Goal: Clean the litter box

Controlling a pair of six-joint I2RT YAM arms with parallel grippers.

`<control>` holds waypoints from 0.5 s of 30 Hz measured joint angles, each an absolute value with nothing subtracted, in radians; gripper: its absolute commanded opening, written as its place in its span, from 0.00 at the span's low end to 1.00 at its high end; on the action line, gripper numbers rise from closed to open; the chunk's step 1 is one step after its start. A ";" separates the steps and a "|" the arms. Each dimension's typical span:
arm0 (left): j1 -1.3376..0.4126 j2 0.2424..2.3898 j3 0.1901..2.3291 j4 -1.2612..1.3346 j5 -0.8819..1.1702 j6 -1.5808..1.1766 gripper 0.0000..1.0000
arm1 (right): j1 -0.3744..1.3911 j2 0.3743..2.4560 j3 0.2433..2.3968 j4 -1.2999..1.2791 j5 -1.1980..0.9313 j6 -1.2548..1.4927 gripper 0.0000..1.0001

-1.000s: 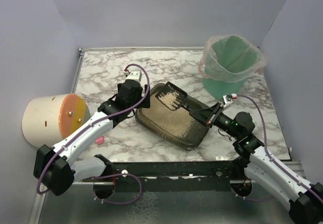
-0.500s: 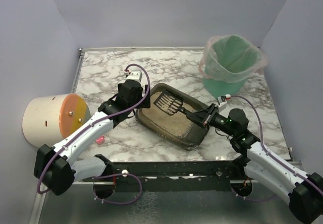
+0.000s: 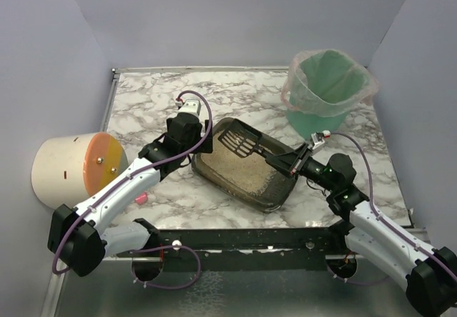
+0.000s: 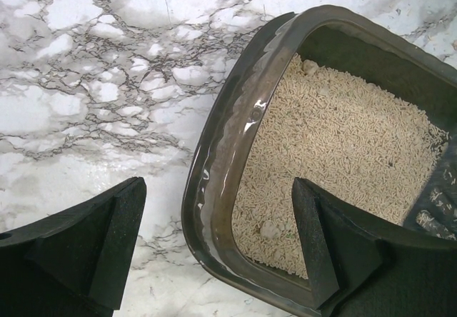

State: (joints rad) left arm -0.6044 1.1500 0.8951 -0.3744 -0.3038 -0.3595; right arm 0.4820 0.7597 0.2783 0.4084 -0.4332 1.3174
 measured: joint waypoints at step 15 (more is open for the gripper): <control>-0.604 1.150 0.895 -0.375 -0.303 -0.359 0.90 | 0.476 0.739 0.424 0.374 -0.367 1.250 0.01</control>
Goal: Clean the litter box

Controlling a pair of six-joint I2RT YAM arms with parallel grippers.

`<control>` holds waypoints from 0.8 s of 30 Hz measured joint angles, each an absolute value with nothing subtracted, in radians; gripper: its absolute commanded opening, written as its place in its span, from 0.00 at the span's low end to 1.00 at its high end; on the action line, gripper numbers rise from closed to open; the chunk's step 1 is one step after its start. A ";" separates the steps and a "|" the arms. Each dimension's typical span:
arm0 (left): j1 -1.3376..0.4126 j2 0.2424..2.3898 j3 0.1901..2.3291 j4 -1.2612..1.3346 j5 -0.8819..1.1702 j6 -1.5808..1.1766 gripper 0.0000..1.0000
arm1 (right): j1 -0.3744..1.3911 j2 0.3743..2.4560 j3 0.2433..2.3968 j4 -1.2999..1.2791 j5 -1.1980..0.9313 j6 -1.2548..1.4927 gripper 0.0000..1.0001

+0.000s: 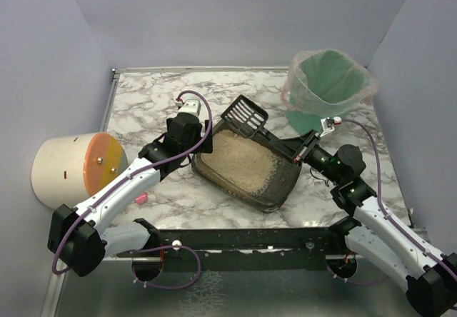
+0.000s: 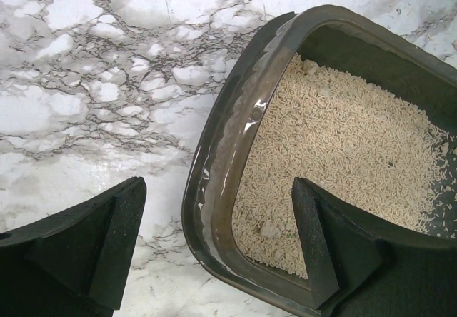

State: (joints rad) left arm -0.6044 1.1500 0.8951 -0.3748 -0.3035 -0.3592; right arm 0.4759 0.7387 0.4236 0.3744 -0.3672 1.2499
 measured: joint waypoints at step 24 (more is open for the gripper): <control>-0.604 1.111 0.895 -0.376 -0.278 -0.359 0.91 | 0.476 0.813 1.042 -0.191 0.427 0.834 0.01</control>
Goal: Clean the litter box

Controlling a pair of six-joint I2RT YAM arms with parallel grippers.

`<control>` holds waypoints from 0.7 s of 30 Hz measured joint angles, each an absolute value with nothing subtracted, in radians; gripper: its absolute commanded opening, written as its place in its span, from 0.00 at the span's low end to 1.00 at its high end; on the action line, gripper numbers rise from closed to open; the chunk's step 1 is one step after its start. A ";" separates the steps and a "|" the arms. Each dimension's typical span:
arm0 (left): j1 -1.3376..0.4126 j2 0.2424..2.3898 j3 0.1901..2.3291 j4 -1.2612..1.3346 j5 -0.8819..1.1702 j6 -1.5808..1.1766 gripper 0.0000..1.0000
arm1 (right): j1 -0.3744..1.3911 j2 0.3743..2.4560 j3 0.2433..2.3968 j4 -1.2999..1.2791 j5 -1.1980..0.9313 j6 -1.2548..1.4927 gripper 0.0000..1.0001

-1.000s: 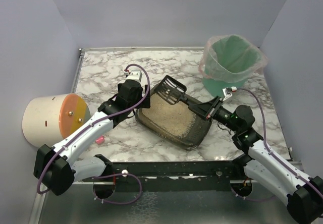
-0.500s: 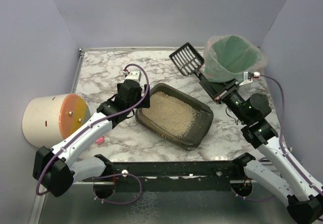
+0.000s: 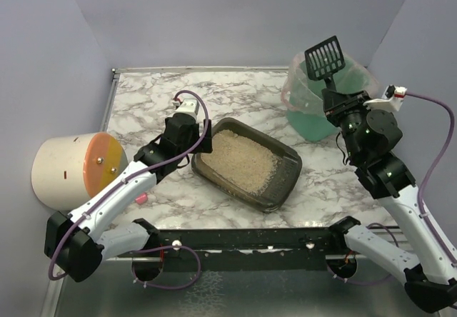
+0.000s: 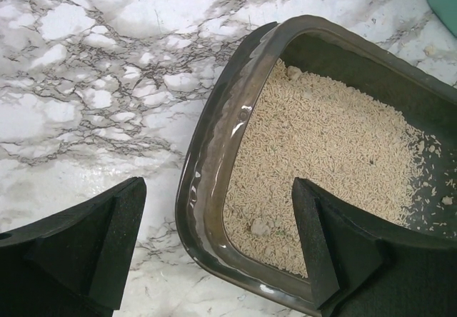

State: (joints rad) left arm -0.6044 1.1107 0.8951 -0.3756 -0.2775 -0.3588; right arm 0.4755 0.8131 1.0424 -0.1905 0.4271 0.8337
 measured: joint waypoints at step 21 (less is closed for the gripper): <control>-0.622 1.076 0.895 -0.376 -0.242 -0.358 0.91 | 0.532 1.176 1.188 -0.232 0.830 -0.432 0.01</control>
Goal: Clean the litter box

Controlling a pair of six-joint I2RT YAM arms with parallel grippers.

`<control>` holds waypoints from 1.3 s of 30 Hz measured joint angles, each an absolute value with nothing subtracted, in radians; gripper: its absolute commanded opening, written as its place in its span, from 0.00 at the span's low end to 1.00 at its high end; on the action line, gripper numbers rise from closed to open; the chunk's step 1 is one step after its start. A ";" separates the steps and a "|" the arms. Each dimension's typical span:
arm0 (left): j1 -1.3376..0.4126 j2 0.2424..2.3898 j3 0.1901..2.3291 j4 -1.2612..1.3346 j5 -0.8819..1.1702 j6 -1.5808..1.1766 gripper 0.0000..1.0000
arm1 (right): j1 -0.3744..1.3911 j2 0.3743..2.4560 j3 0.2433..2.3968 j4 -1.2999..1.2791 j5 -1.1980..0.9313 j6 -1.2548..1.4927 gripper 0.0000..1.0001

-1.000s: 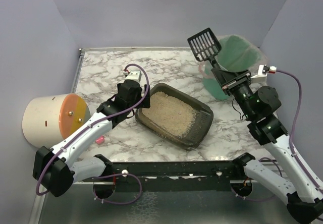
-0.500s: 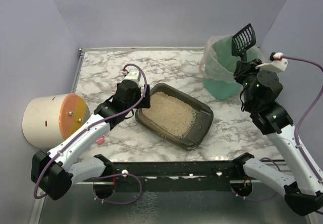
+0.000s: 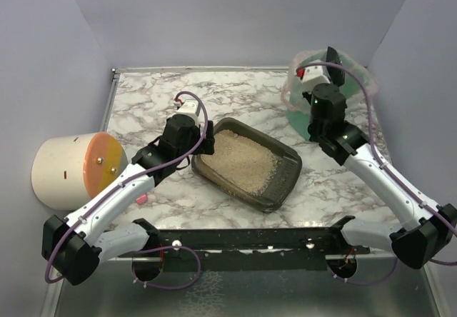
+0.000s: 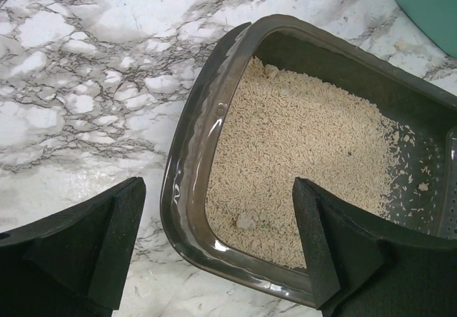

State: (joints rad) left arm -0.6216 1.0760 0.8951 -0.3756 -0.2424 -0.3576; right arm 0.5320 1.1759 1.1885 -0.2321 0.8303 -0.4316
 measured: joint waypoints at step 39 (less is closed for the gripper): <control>-0.644 1.060 0.895 -0.376 -0.243 -0.354 0.92 | 0.669 0.963 1.321 -0.309 0.307 -0.103 0.01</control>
